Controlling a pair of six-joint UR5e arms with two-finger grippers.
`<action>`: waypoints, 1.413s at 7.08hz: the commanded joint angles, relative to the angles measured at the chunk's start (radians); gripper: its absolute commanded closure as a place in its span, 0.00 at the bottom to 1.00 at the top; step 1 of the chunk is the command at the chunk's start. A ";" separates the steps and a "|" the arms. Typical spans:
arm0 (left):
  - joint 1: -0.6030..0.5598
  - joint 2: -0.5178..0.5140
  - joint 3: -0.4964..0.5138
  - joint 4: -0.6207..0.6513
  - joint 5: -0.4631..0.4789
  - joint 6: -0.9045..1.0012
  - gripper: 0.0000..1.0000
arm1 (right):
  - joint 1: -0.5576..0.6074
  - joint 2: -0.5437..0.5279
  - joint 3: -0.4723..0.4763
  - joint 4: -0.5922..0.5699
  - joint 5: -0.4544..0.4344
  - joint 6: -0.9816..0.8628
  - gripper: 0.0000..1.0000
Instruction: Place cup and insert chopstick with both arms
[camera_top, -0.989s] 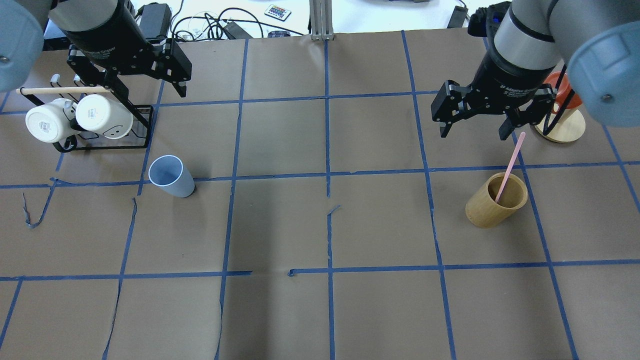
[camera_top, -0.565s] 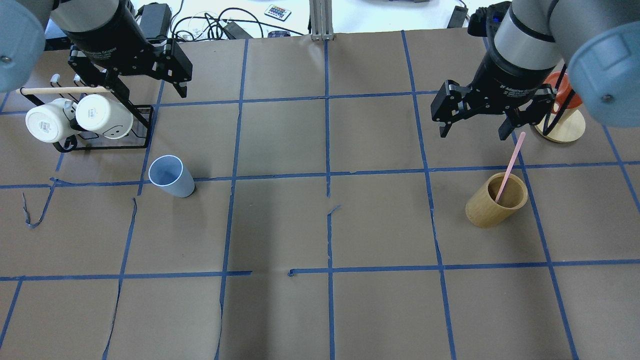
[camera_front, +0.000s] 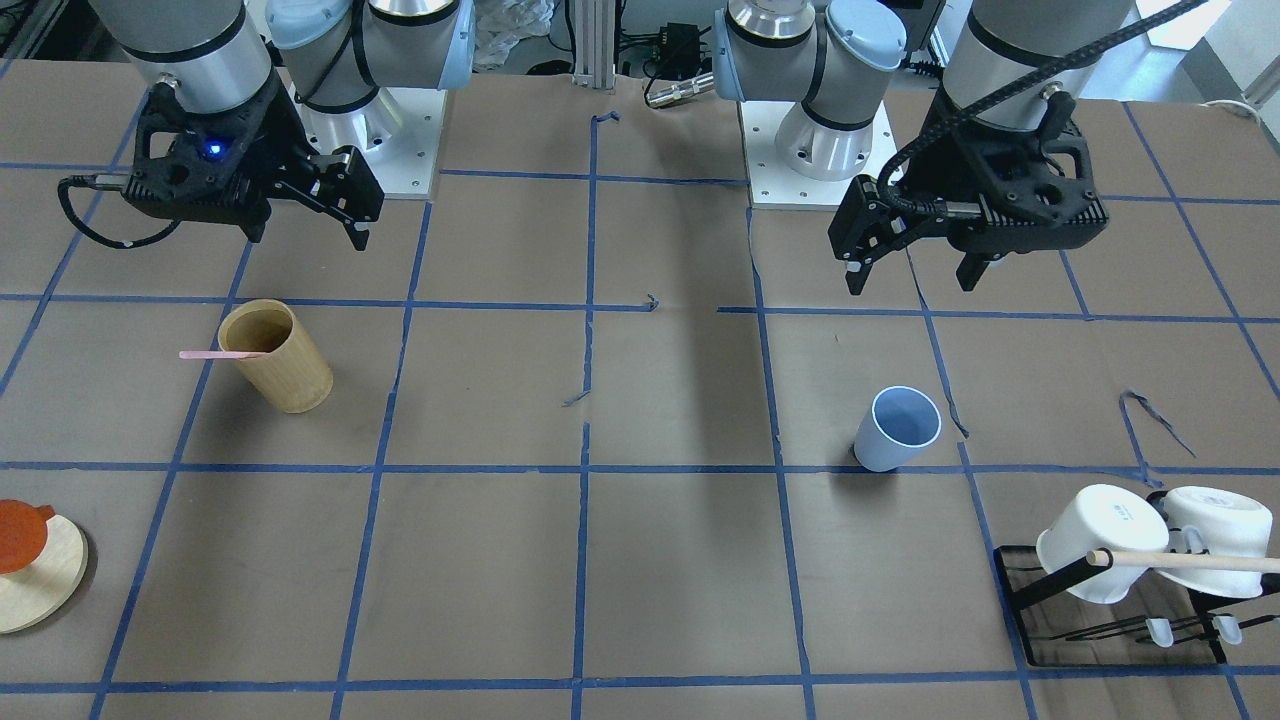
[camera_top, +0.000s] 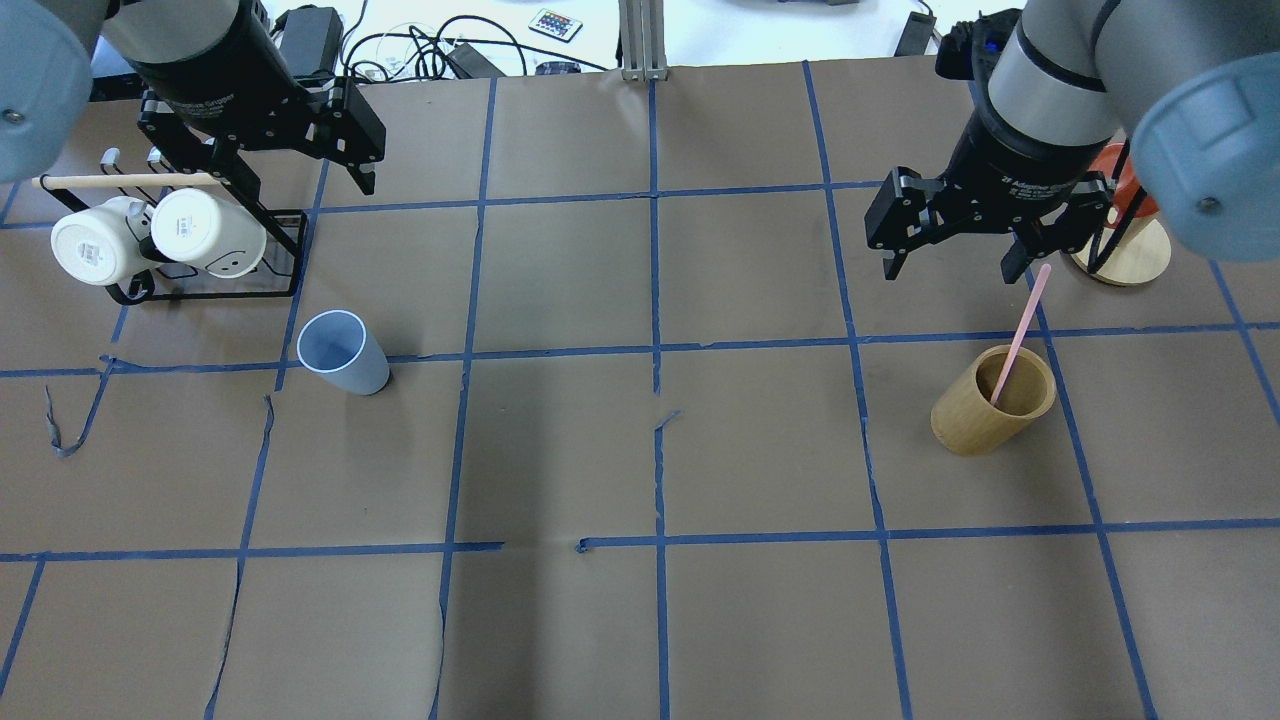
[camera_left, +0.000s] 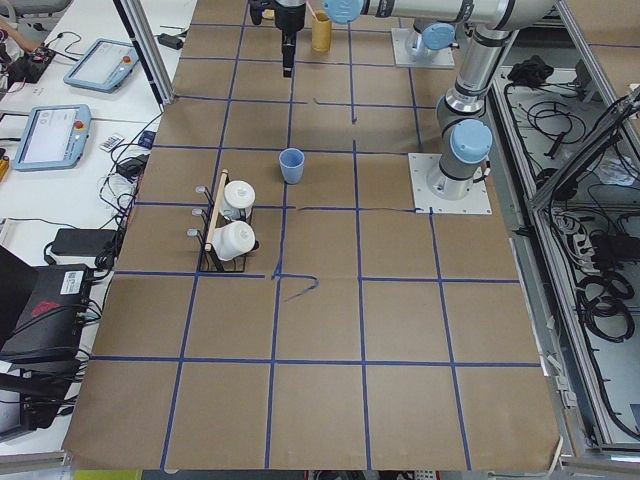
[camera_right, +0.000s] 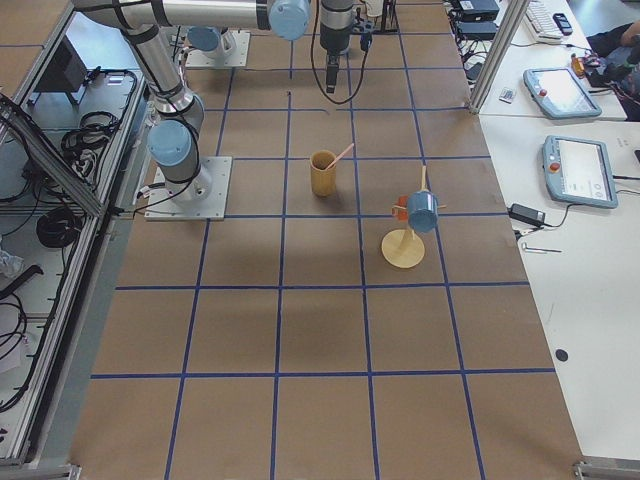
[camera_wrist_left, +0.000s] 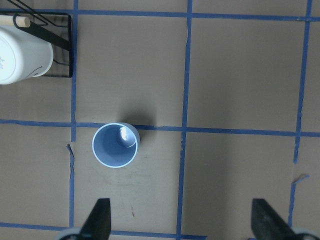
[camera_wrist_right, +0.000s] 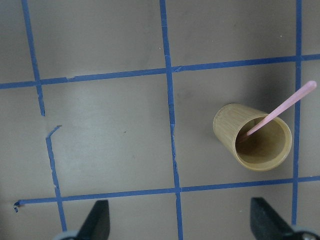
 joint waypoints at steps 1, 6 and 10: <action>0.001 0.000 -0.001 0.000 -0.002 0.000 0.00 | 0.000 -0.003 0.004 -0.004 0.012 0.001 0.00; 0.240 -0.035 -0.220 0.152 -0.003 0.205 0.00 | -0.130 0.052 0.048 -0.189 0.004 -0.046 0.00; 0.279 -0.110 -0.391 0.353 -0.072 0.209 0.00 | -0.313 0.055 0.267 -0.430 0.014 -0.255 0.00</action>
